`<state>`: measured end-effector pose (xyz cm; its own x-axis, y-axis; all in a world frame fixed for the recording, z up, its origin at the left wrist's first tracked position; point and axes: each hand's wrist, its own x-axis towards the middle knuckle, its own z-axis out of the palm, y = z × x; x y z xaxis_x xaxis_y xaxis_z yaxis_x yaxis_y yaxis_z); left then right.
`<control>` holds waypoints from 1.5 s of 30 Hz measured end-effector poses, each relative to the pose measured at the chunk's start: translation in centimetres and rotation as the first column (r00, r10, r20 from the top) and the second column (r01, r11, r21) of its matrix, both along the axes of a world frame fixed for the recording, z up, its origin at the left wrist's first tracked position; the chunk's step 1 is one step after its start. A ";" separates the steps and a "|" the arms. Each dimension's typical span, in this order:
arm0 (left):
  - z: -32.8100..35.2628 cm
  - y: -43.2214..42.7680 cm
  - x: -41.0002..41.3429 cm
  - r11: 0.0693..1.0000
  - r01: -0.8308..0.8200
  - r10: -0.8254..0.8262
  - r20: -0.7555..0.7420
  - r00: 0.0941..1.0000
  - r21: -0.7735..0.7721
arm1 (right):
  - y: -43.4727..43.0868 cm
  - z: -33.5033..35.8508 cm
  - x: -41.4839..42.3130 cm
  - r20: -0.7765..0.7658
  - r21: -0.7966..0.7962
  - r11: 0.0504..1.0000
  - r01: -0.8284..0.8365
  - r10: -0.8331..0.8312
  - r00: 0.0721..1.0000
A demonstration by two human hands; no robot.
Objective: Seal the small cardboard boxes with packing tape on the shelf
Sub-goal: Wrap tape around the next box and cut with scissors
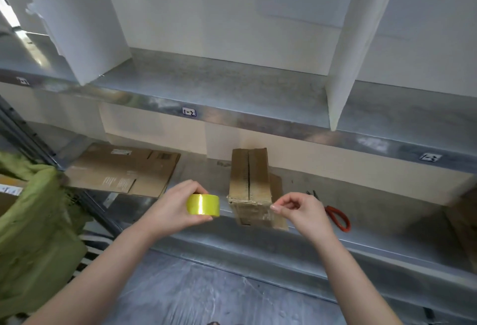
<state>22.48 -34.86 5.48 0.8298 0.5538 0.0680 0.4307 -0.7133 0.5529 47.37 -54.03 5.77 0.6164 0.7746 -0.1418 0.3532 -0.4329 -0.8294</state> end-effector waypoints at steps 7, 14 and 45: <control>-1.9 0.8 3.3 0.997 -0.062 0.059 -0.072 0.996 -0.043 | 2.0 -0.5 1.5 0.036 -0.102 0.993 0.059 -0.056 0.998; -3.7 2.6 4.9 0.990 -0.061 0.039 -0.169 0.985 -0.127 | 3.7 -2.5 3.1 -0.019 -0.218 0.976 0.033 -0.038 0.999; -4.9 2.4 6.9 0.965 -0.035 -0.018 -0.201 0.979 -0.259 | 3.3 -7.3 -1.8 0.080 0.126 0.986 0.109 -0.120 0.990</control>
